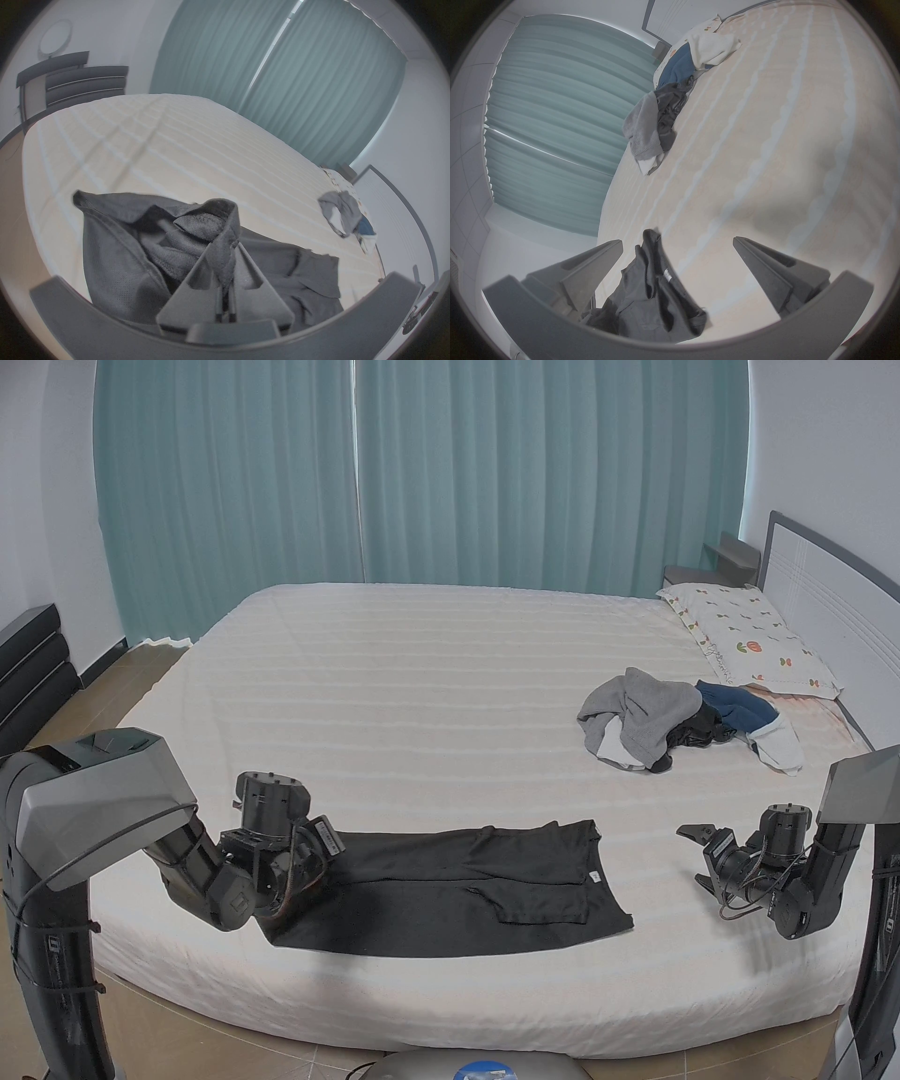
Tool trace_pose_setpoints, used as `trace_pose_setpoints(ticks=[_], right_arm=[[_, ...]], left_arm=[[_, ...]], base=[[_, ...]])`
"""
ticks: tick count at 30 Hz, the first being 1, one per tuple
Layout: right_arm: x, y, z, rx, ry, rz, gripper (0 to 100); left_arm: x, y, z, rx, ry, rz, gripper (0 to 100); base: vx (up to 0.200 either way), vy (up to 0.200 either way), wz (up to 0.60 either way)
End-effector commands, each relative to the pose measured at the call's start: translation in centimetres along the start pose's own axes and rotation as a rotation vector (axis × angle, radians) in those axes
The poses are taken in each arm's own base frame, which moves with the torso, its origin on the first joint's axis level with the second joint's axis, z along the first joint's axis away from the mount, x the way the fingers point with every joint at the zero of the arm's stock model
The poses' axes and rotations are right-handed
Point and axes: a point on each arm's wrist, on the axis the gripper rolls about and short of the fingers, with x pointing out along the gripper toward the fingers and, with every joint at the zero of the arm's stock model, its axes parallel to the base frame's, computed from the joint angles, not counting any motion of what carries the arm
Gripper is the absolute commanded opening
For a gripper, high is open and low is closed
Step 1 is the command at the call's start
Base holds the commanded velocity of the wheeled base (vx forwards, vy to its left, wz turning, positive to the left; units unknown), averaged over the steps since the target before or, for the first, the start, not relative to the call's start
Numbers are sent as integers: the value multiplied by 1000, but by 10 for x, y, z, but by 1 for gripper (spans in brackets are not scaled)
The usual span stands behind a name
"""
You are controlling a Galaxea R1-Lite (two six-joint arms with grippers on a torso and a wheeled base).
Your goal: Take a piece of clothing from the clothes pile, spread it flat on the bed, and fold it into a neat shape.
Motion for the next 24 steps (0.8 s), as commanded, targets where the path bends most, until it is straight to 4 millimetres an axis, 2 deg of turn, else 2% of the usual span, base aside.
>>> trace_pose_setpoints(ticks=[1,8,9,10,12,16,19,24], right_arm=[[0,-1,-1,0,2,-2,100],[0,-1,-1,-2,4,-2,100],[0,-1,-1,-2,4,-2,100],[0,-1,-1,-2,4,-2,100],[0,-1,-1,-2,4,-2,100],[0,-1,-1,-4,4,-2,100],[0,-1,-1,-3,4,-4,100],[0,0,-3,-8,8,-2,100]], left_arm=[[-18,-51,5,32,-21,-99,0],[-25,-104,-10,36,58,-141,0],[-25,-104,-10,36,58,-141,0],[-29,-118,-11,32,83,-150,0],[-32,-131,-13,35,103,-158,0],[-23,-145,-25,47,140,-153,0],[-14,-150,-41,64,168,-151,0],[0,-152,-54,64,179,-145,0]], base=[[0,-200,0],[0,-200,0],[0,-200,0],[0,-200,0],[0,-200,0],[0,-200,0],[0,-200,0],[0,0,0]])
